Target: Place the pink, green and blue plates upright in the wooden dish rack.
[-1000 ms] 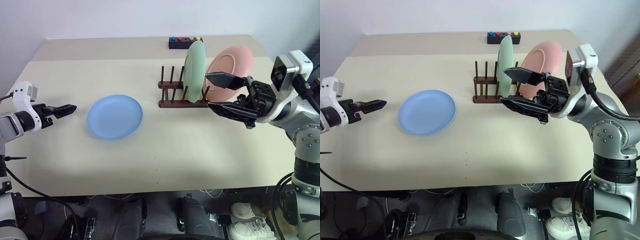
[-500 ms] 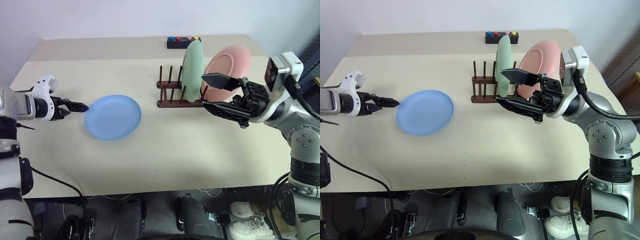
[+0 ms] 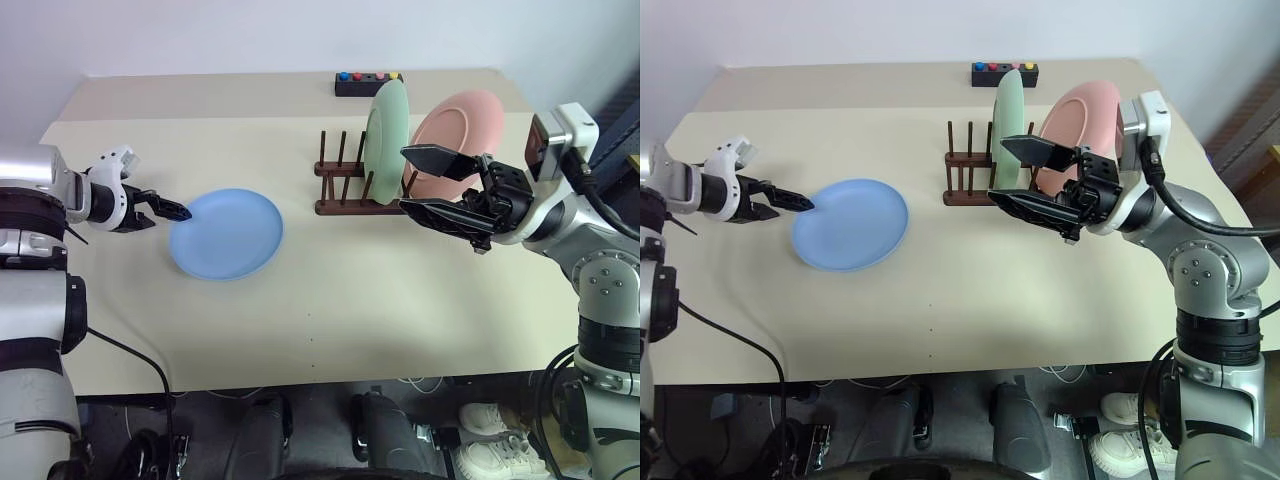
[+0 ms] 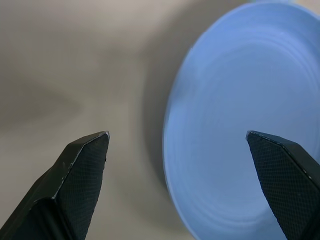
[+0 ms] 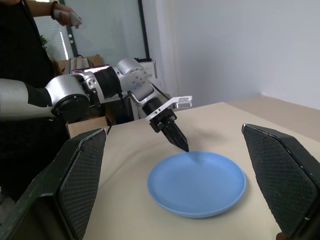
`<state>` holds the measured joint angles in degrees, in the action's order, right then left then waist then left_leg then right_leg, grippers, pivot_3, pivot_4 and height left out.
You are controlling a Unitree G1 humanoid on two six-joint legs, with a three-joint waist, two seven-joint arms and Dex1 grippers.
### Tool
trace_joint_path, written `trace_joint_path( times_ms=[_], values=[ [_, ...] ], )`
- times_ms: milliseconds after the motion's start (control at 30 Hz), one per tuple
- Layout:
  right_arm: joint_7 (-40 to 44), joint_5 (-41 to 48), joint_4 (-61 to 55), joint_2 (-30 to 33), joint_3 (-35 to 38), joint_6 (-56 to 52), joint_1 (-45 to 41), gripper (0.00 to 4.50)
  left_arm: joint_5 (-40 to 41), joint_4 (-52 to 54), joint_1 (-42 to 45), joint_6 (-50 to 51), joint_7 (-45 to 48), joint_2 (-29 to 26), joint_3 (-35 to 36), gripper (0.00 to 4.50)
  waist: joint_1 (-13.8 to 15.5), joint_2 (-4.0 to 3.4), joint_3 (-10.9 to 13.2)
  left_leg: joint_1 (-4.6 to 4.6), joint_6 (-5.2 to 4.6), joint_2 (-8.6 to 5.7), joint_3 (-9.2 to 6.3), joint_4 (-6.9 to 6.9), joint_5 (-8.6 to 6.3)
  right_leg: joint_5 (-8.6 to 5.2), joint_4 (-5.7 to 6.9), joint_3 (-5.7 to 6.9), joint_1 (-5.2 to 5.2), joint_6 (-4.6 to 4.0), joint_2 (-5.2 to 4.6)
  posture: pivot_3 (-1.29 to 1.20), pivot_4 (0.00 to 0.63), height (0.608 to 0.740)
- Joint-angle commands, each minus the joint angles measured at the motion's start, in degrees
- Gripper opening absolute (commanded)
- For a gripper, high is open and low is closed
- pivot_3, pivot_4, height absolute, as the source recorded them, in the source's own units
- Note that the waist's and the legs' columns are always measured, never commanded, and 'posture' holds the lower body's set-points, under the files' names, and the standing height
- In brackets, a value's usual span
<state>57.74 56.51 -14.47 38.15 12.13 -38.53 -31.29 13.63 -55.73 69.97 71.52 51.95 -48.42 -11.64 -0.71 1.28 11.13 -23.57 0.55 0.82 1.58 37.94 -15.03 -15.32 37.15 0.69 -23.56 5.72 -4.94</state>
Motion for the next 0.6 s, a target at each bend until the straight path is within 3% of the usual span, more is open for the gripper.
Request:
trace_joint_path(
  times_ms=[33,133,233,467,600],
  values=[
    [-0.3,0.9,-2.0,0.1,1.0,0.0,-0.4,4.45,-2.7,-2.2,1.8,-1.7,2.0,0.1,-0.6,4.50,0.0,0.00,0.0,0.00,0.00,0.00,0.01,0.00,0.00,0.00,0.00,0.00,-0.01,0.00,0.00,0.00,0.150,0.740],
    [-0.5,0.9,-1.9,0.2,1.0,-0.1,-0.4,4.45,-3.9,-4.0,2.1,-1.7,3.3,0.4,-0.8,4.50,0.0,0.00,0.0,0.00,0.00,0.00,0.01,0.00,0.00,0.00,0.00,0.00,-0.02,0.00,0.00,0.00,0.150,0.740],
    [-0.7,0.8,-1.8,0.3,1.1,-0.3,-0.4,4.50,-4.5,-5.8,2.0,-1.6,4.1,1.1,-0.3,3.66,0.0,0.00,0.0,0.00,0.00,0.00,0.00,0.00,0.00,0.00,0.01,0.00,-0.01,0.00,-0.01,0.00,0.150,0.740],
    [-1.1,1.1,-1.8,0.7,1.5,-1.0,-0.5,4.50,-5.6,-8.7,0.6,-3.5,4.8,2.0,1.3,0.05,0.0,0.01,0.0,-0.02,0.00,0.00,0.00,0.02,0.00,0.01,0.01,0.00,-0.01,0.01,-0.02,0.00,0.150,0.740],
    [-1.1,0.9,-1.5,0.8,1.4,-0.9,-0.8,4.50,-5.7,-10.2,0.1,-3.1,4.2,2.0,2.9,0.05,0.0,0.01,0.0,-0.02,0.00,0.00,-0.01,0.02,0.00,0.01,0.02,0.00,-0.01,0.02,-0.02,0.00,0.150,0.740]
  ],
)
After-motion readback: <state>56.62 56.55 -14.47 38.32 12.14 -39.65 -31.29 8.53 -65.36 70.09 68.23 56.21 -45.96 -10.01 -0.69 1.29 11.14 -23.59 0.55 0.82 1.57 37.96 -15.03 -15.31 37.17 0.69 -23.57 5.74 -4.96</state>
